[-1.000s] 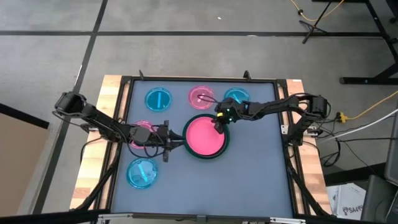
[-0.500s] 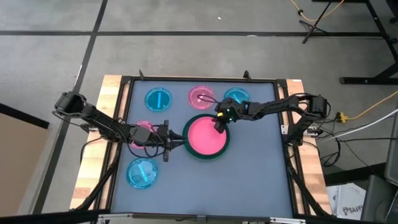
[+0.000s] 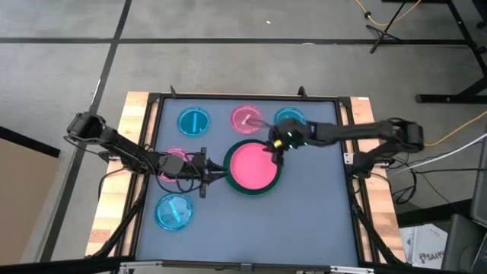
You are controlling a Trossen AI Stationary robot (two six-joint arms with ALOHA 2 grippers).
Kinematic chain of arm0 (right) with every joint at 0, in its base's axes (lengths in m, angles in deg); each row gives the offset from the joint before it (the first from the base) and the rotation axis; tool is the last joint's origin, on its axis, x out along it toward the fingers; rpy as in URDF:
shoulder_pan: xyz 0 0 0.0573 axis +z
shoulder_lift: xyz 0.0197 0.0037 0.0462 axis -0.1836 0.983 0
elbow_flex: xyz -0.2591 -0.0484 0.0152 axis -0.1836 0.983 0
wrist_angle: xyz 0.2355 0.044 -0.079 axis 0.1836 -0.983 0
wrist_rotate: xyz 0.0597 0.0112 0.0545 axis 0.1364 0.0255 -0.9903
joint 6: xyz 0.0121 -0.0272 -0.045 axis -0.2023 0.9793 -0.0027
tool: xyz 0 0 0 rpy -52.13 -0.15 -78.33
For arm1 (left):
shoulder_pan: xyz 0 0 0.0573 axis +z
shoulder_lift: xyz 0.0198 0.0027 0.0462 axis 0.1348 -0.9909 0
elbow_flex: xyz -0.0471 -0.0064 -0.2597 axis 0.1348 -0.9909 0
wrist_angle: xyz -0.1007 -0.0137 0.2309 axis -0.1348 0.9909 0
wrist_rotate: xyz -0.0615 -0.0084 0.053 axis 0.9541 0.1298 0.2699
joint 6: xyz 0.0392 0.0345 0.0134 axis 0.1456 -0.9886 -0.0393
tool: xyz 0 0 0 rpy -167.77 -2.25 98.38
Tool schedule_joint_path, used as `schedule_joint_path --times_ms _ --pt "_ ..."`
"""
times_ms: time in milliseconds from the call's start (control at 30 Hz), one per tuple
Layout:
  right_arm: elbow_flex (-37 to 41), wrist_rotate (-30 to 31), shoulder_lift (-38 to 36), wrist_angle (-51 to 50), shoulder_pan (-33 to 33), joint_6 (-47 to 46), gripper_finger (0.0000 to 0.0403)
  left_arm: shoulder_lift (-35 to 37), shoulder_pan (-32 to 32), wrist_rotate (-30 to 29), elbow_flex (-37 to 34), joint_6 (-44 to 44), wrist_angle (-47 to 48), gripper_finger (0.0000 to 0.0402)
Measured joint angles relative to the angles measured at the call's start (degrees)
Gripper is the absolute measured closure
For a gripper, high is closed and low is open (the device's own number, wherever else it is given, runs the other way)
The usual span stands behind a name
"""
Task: Stack plastic plates
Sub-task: Stack the light pink plate on the pink plate
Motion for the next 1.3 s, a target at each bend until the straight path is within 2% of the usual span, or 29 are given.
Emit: schedule_joint_path --times_ms 200,367,467,600,800,1000,1133,1300 --pt "9.3 9.5 -10.1 4.8 10.4 -1.3 0.0295 0.0 1.5 0.9 0.0 -0.9 0.3 0.0315" --pt "17.7 13.9 -14.5 16.6 18.8 -4.9 0.0295 0.0 3.9 4.7 2.4 -1.2 3.3 0.0275" --pt "21.0 17.1 -14.6 23.5 22.9 -6.2 0.0295 0.0 4.9 6.7 5.7 -1.2 10.6 0.0244" --pt "23.6 21.7 -13.8 30.7 27.9 -6.3 0.0295 0.0 4.4 6.7 12.2 -1.2 25.6 0.0220" --pt "25.1 30.0 -13.2 34.6 34.9 -5.8 0.0295 0.0 0.6 5.3 20.3 0.1 44.3 0.0220" --pt "25.0 35.7 -10.9 37.2 38.7 -4.7 0.0295 0.0 -1.5 0.4 24.8 8.3 60.1 0.0222" --pt "25.0 36.1 -9.7 37.4 39.3 -5.0 0.0295 0.0 -1.2 -2.3 25.3 13.9 65.0 0.0222" --pt "25.0 36.6 -8.2 37.6 39.4 -5.4 0.0295 0.0 1.7 -4.1 25.3 13.6 65.5 0.0222"
